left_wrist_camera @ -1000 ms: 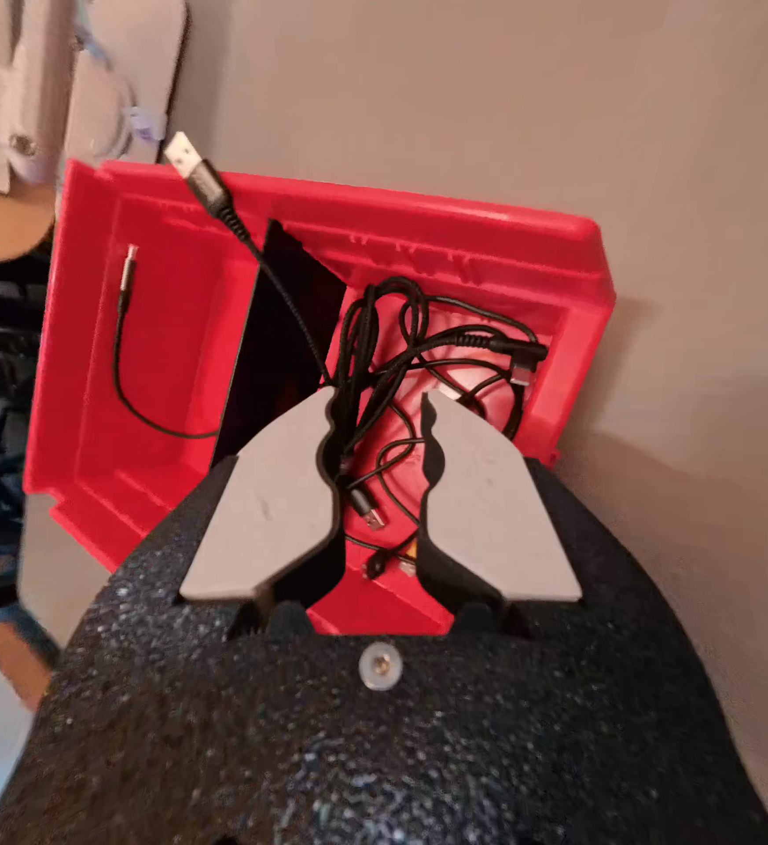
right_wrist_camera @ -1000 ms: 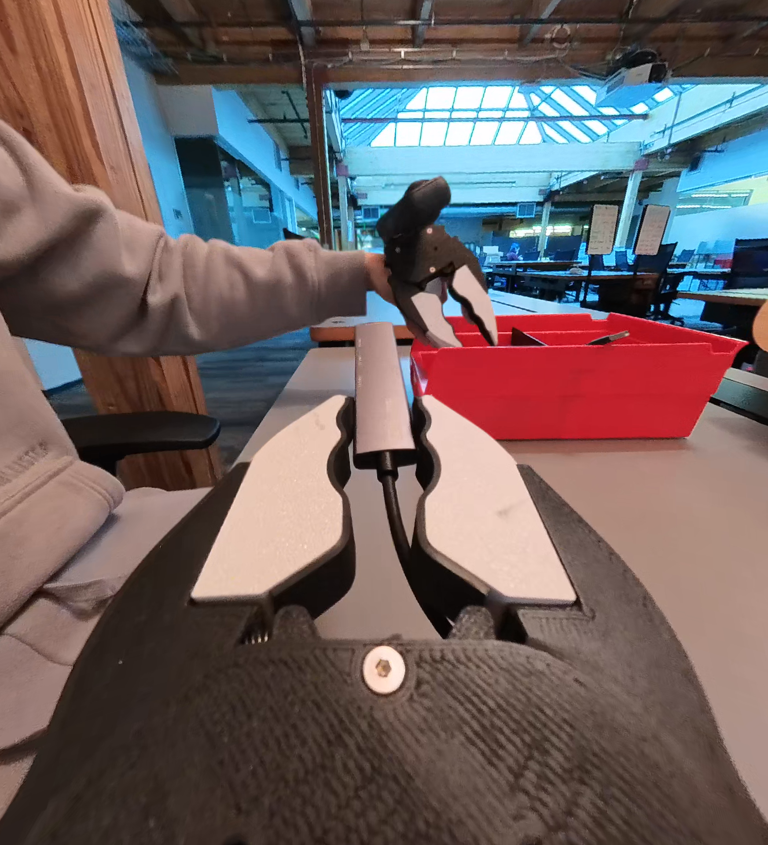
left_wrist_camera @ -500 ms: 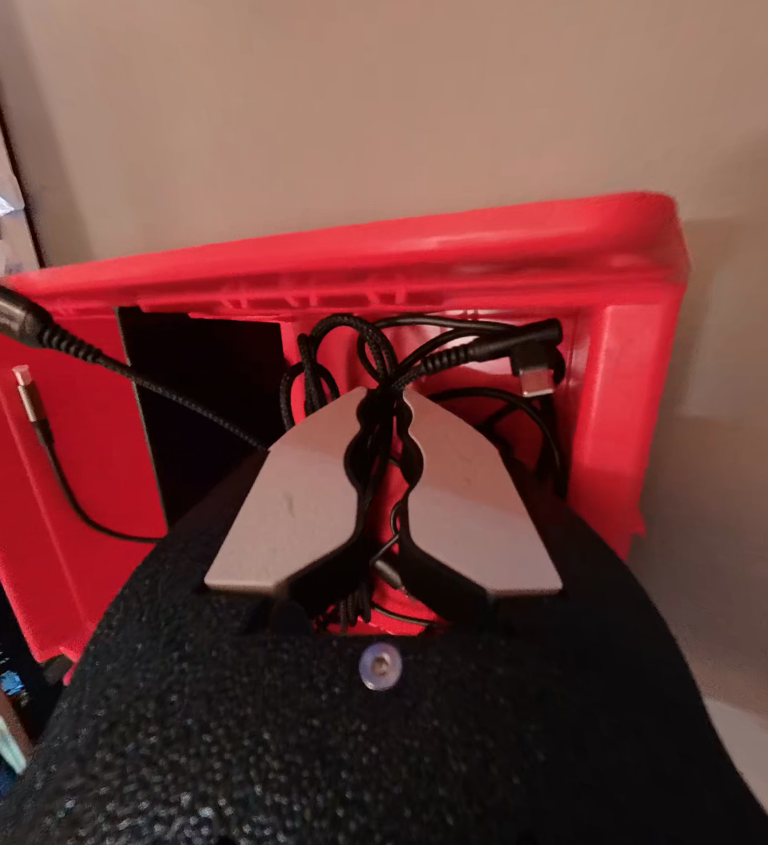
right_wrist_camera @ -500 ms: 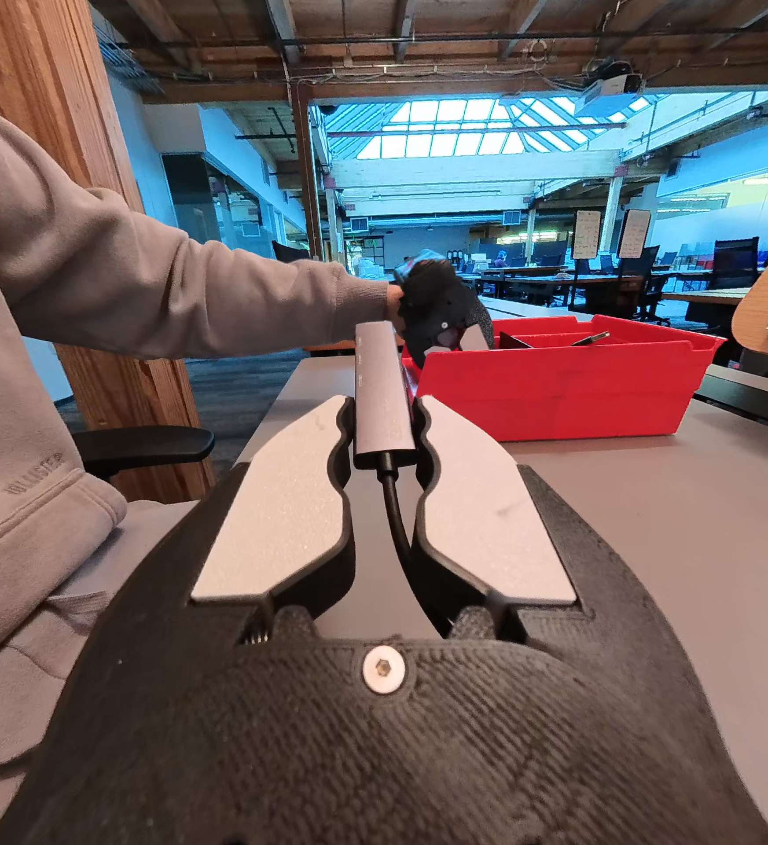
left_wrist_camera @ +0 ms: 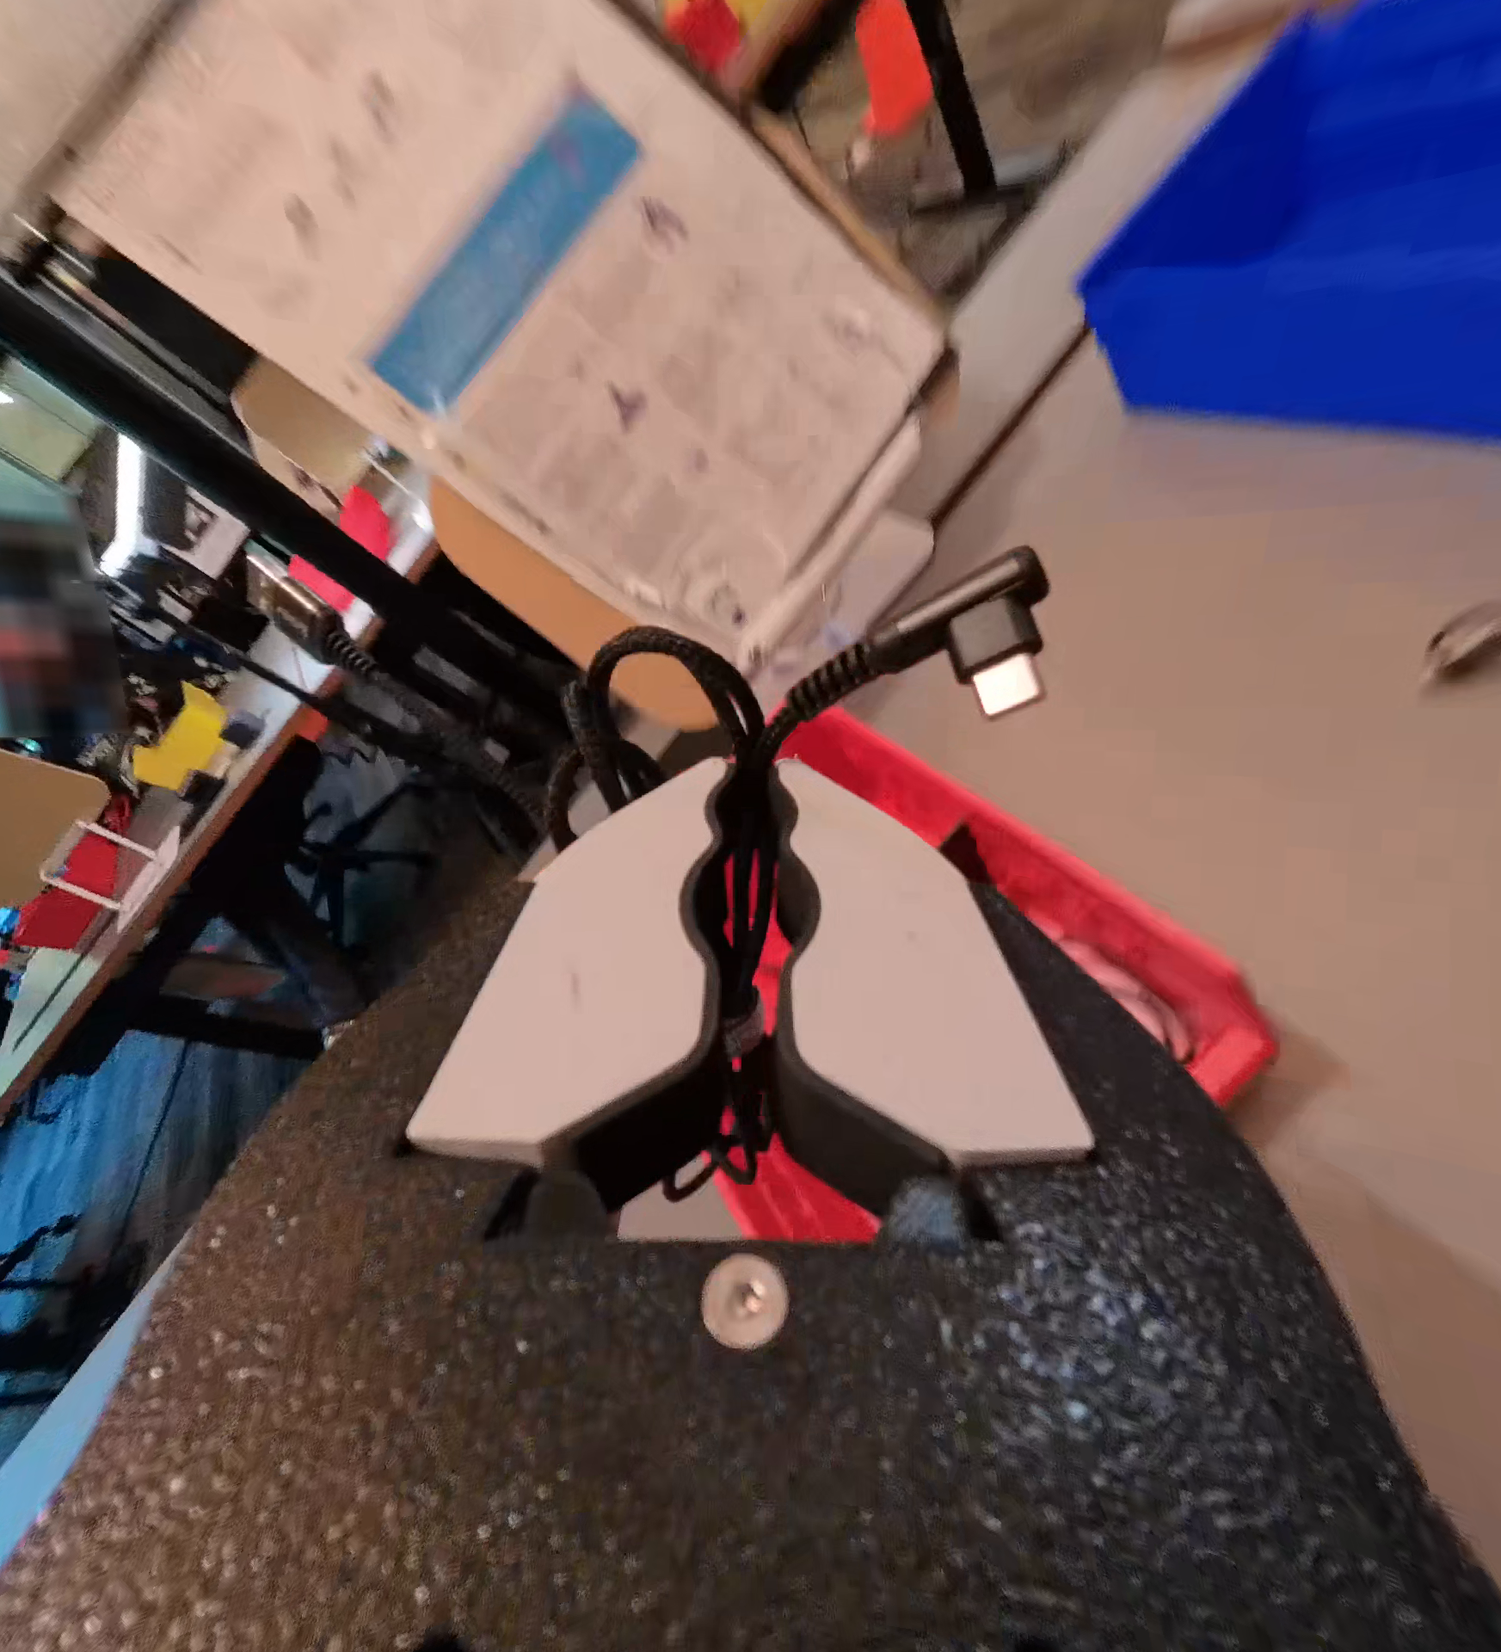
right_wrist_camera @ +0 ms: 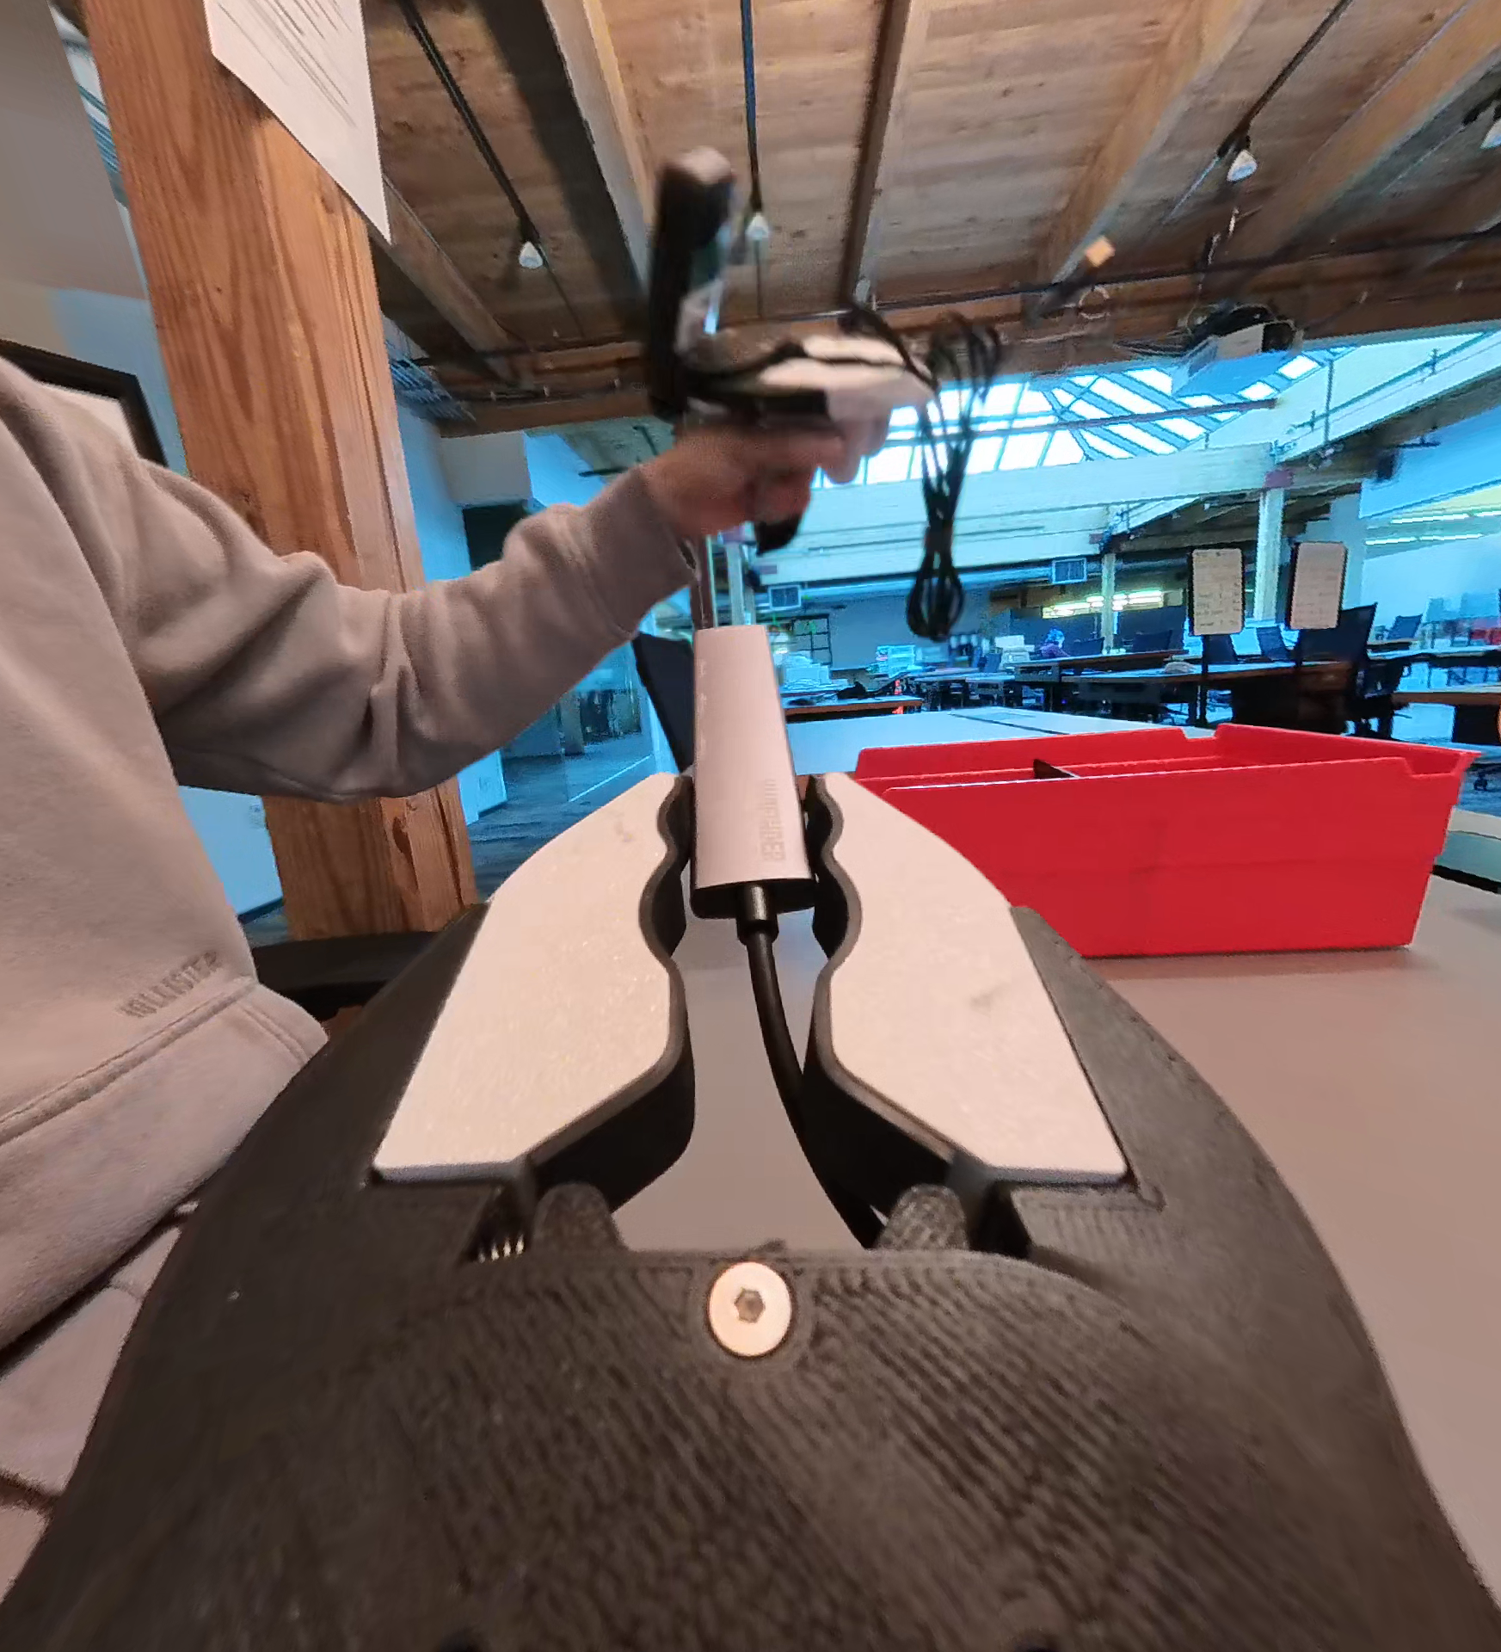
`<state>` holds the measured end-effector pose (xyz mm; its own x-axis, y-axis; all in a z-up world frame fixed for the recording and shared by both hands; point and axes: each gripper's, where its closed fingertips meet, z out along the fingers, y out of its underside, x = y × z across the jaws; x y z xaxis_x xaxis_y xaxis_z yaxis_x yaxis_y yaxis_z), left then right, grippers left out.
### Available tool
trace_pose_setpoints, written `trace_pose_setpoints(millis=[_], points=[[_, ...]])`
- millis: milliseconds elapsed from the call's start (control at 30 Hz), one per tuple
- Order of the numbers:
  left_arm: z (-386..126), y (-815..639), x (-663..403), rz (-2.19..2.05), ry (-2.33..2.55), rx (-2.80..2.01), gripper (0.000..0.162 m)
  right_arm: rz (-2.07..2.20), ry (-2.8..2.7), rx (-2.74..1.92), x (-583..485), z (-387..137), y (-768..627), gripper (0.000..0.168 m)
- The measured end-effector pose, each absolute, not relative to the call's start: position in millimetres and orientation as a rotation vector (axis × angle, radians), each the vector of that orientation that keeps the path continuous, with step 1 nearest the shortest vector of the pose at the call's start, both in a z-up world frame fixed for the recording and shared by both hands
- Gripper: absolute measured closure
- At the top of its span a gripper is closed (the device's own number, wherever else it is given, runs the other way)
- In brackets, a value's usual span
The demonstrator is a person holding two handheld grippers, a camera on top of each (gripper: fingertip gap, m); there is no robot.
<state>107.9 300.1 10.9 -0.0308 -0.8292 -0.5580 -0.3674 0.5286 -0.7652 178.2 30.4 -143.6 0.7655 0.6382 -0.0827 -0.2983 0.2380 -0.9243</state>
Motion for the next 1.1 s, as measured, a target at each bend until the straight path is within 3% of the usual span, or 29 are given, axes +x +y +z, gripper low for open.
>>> trace_pose_setpoints(millis=[100,233,500,667,900,1100], points=[[42,253,112,-0.677,1.54,-0.982,0.157,0.655,-0.315,-1.162,183,-143,31,0.143],[32,197,143,-0.884,1.533,-0.958,0.157,0.595,-0.293,-1.183,189,-141,28,0.144],[-58,185,246,-0.649,1.408,-0.944,0.156,0.482,-0.26,-1.186,201,-137,7,0.144],[-119,181,249,-0.433,1.294,-0.74,0.155,0.469,-0.246,-1.18,213,-140,0,0.144],[-213,144,203,-0.402,1.705,-0.736,0.151,0.481,-0.23,-1.17,218,-143,0,0.144],[-248,127,166,-0.439,2.142,-0.701,0.132,0.483,-0.231,-1.171,218,-143,2,0.144]])
